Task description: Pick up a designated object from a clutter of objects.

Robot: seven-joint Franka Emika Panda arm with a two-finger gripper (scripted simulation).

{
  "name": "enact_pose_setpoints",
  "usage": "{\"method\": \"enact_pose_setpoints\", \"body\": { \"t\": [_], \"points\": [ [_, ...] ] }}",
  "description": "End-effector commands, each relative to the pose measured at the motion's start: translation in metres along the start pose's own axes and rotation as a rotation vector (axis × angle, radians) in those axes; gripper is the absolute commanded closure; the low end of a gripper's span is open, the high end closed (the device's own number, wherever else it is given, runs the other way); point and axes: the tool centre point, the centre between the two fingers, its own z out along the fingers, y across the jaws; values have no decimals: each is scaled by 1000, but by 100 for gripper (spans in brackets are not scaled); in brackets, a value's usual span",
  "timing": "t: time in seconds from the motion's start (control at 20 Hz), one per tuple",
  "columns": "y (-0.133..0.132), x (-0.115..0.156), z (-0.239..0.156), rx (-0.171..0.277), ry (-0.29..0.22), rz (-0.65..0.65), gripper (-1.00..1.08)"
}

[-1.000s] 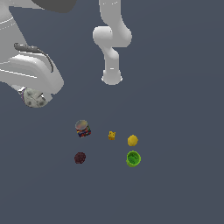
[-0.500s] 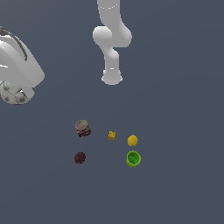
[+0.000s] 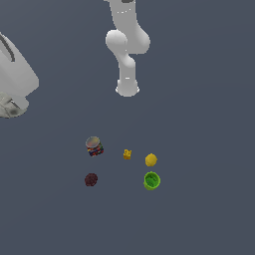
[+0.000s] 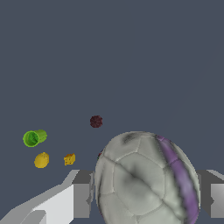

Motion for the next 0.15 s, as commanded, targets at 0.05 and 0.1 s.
{"method": "enact_pose_setpoints", "body": {
  "t": [0.05,0.1],
  "points": [
    [1,1,-2,0,2,0,108],
    [1,1,-3,0,2,0,108]
  ]
}}
